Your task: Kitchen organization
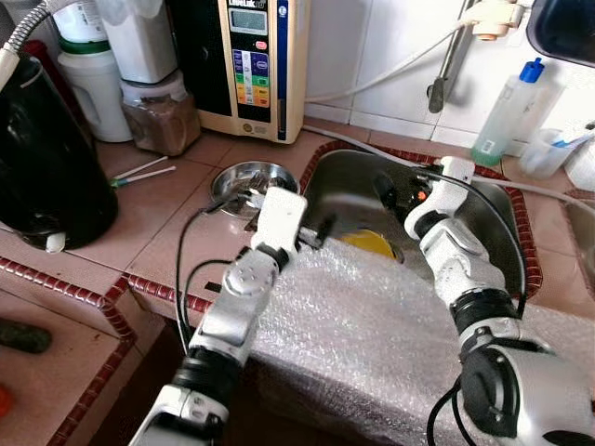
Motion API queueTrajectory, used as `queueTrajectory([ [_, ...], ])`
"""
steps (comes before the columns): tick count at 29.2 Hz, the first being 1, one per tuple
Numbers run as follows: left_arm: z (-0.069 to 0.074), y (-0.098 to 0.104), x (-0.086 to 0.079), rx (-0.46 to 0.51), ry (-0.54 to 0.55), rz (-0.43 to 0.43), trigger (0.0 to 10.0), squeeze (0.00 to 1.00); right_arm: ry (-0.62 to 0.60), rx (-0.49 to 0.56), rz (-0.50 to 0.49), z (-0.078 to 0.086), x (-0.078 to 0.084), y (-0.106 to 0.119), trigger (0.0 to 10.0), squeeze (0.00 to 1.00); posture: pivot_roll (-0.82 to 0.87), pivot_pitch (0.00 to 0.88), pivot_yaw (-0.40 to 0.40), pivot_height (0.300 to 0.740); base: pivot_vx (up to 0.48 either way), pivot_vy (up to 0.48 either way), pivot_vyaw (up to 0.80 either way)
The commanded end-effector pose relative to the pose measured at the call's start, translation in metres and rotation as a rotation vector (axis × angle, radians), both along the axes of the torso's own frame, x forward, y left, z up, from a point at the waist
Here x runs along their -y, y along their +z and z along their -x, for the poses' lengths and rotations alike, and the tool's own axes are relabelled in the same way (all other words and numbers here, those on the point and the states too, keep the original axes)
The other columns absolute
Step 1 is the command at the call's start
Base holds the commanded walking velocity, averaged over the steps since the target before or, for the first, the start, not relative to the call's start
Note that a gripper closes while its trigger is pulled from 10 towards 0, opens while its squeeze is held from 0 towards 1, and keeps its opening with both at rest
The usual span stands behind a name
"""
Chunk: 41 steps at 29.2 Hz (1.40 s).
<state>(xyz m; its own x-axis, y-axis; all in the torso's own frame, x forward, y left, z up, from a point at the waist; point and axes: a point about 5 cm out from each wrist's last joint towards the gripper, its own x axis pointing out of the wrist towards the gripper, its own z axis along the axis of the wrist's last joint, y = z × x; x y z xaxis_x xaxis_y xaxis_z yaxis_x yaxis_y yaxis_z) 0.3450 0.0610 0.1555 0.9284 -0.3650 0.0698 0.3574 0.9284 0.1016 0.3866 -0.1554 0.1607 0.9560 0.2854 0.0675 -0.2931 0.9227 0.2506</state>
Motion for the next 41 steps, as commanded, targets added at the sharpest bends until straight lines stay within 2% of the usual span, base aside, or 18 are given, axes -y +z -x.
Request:
queueTrajectory([
  [1, -0.002, 0.001, -0.003, 0.012, 0.034, -0.010, 10.0, 0.00, 0.036, 0.043, 0.053, 0.003, -0.007, 0.004, 10.0, 0.00, 0.07, 0.000, -0.013, 0.740, 0.000, 0.000, 0.00],
  [2, -0.002, 0.001, -0.003, 0.012, 0.034, -0.010, 10.0, 0.00, 0.036, 0.043, 0.053, 0.003, -0.007, 0.004, 10.0, 0.00, 0.07, 0.000, -0.013, 0.740, 0.000, 0.000, 0.00],
  [3, -0.004, 0.002, -0.008, 0.026, 0.069, -0.014, 10.0, 0.00, 0.081, 0.071, 0.071, 0.008, -0.018, 0.004, 10.0, 0.00, 0.06, 0.000, -0.010, 0.740, 0.000, 0.000, 0.00],
  [4, -0.004, 0.002, -0.008, 0.026, 0.069, -0.014, 10.0, 0.00, 0.081, 0.071, 0.071, 0.008, -0.018, 0.004, 10.0, 0.00, 0.06, 0.000, -0.010, 0.740, 0.000, 0.000, 0.00],
  [9, -0.004, 0.001, -0.028, 0.062, 0.193, -0.015, 10.0, 0.00, 0.178, 0.122, 0.078, 0.024, -0.042, 0.008, 10.0, 0.00, 0.06, 0.000, -0.006, 0.740, 0.000, 0.000, 0.00],
  [10, -0.004, 0.001, -0.028, 0.062, 0.193, -0.015, 10.0, 0.00, 0.178, 0.122, 0.078, 0.024, -0.042, 0.008, 10.0, 0.00, 0.06, 0.000, -0.006, 0.740, 0.000, 0.000, 0.00],
  [12, -0.001, -0.002, -0.033, 0.072, 0.211, -0.029, 10.0, 0.00, 0.223, 0.158, 0.154, 0.032, -0.048, 0.012, 10.0, 0.00, 0.06, 0.000, -0.008, 0.740, 0.000, 0.000, 0.00],
  [19, 0.008, -0.013, -0.036, 0.070, 0.212, -0.069, 10.0, 0.00, 0.250, 0.158, 0.204, 0.037, -0.049, 0.012, 10.0, 0.00, 0.06, 0.000, -0.010, 0.740, 0.000, 0.000, 0.00],
  [23, 0.014, -0.026, -0.034, 0.047, 0.188, -0.088, 10.0, 0.00, 0.380, 0.161, 0.292, 0.052, -0.054, 0.017, 10.0, 0.00, 0.05, 0.000, -0.008, 0.740, 0.000, 0.000, 0.00],
  [28, 0.013, -0.032, -0.030, 0.026, 0.171, -0.113, 10.0, 0.00, 0.378, 0.154, 0.330, 0.056, -0.052, 0.014, 10.0, 0.00, 0.04, 0.000, -0.007, 0.740, 0.000, 0.000, 0.00],
  [31, 0.012, -0.037, -0.027, -0.020, 0.164, -0.095, 10.0, 0.00, 0.410, 0.144, 0.334, 0.060, -0.053, 0.014, 10.0, 0.00, 0.04, 0.000, -0.006, 0.740, 0.000, 0.000, 0.00],
  [33, 0.013, -0.040, -0.025, -0.055, 0.159, -0.081, 10.0, 0.00, 0.496, 0.123, 0.369, 0.069, -0.057, 0.011, 10.0, 0.00, 0.03, 0.000, -0.003, 0.740, 0.000, 0.000, 0.00],
  [41, 0.016, -0.048, -0.021, -0.121, 0.140, -0.058, 10.0, 0.00, 0.557, 0.039, 0.437, 0.079, -0.055, -0.004, 10.0, 0.00, 0.03, 0.000, -0.006, 0.740, 0.000, 0.000, 0.00],
])
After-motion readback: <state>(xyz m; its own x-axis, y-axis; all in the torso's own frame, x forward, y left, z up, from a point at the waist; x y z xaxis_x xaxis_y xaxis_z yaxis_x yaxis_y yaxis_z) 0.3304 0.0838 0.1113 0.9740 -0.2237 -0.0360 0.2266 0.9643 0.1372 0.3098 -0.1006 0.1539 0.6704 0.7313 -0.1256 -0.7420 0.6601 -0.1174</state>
